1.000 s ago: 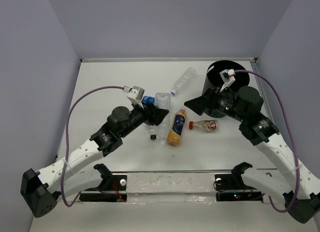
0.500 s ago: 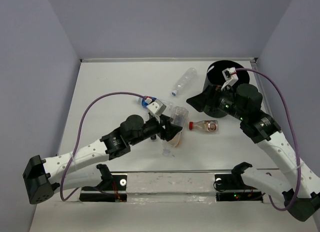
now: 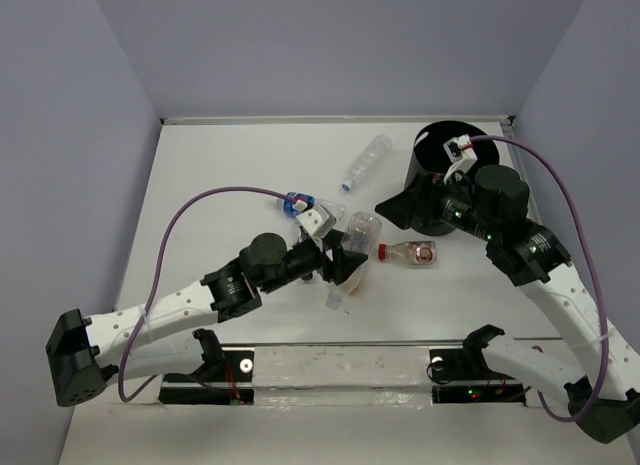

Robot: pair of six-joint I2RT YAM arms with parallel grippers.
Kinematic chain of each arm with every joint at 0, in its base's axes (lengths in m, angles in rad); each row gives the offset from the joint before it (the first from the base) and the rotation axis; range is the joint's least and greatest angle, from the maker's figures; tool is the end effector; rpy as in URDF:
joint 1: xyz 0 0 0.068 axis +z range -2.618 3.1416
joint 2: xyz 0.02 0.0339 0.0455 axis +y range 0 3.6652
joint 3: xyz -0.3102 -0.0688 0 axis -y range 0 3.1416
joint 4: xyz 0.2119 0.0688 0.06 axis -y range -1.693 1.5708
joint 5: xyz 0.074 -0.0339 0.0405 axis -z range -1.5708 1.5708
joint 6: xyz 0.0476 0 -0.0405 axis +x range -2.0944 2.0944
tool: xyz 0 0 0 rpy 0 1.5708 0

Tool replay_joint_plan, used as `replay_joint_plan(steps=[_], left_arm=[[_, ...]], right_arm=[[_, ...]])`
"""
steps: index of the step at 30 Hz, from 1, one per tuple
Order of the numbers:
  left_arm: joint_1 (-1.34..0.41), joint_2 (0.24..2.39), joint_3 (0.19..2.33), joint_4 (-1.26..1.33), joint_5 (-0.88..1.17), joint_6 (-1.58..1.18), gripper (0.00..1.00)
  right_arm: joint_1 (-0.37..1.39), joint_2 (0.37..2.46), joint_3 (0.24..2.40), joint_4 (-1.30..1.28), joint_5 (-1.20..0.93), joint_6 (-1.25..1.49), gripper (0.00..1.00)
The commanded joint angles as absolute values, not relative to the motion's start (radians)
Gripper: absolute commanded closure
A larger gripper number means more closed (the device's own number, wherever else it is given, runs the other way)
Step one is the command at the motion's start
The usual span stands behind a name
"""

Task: Put the plastic bottles in the bin

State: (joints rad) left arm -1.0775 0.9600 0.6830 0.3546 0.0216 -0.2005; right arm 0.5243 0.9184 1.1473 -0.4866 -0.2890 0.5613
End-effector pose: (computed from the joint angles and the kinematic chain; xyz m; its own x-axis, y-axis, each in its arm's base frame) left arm 0.0860 -0.1622 0.3768 -0.1414 -0.1574 -0.9774 0.8802 0.4318 -0.1969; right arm 0.1145 0.0819 0.4360 -0.5692 0.2602 -0.7799 -0.4907 0.6536 0.5762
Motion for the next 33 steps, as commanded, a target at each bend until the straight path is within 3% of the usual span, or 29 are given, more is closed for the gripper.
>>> replay_joint_plan(steps=[1,6,16,22,25,26,27,31,33], left_arm=[[-1.089,0.988,0.733,0.446,0.024,-0.155,0.37],[-1.094,1.042,0.773,0.466,0.011,-0.143,0.37],[-1.097,1.086,0.802,0.509,0.017,-0.149,0.37],[-1.095,1.089,0.805,0.52,0.011,-0.161,0.31],[-1.095,1.072,0.79,0.515,-0.024,-0.166,0.12],[-1.095,1.063,0.773,0.509,-0.034,-0.169,0.03],[-1.095,1.051,0.762,0.505,-0.06,-0.175,0.01],[-1.095,0.971,0.71,0.436,-0.157,-0.211,0.01],[-1.095,0.914,0.698,0.349,-0.242,-0.256,0.01]], right_arm=[[0.529,0.928,1.146,-0.485,-0.394,0.557,0.02],[0.549,0.937,1.111,-0.427,-0.497,0.56,0.01],[0.578,0.954,1.069,-0.419,-0.476,0.555,0.02],[0.578,0.96,1.077,-0.403,-0.433,0.557,0.38],[0.578,0.945,1.089,-0.393,-0.356,0.56,0.63],[0.578,0.942,1.101,-0.391,-0.335,0.557,0.64],[0.578,0.942,1.114,-0.391,-0.312,0.552,0.66],[0.578,0.954,1.199,-0.406,-0.163,0.502,0.68],[0.578,0.975,1.288,-0.426,0.023,0.45,0.69]])
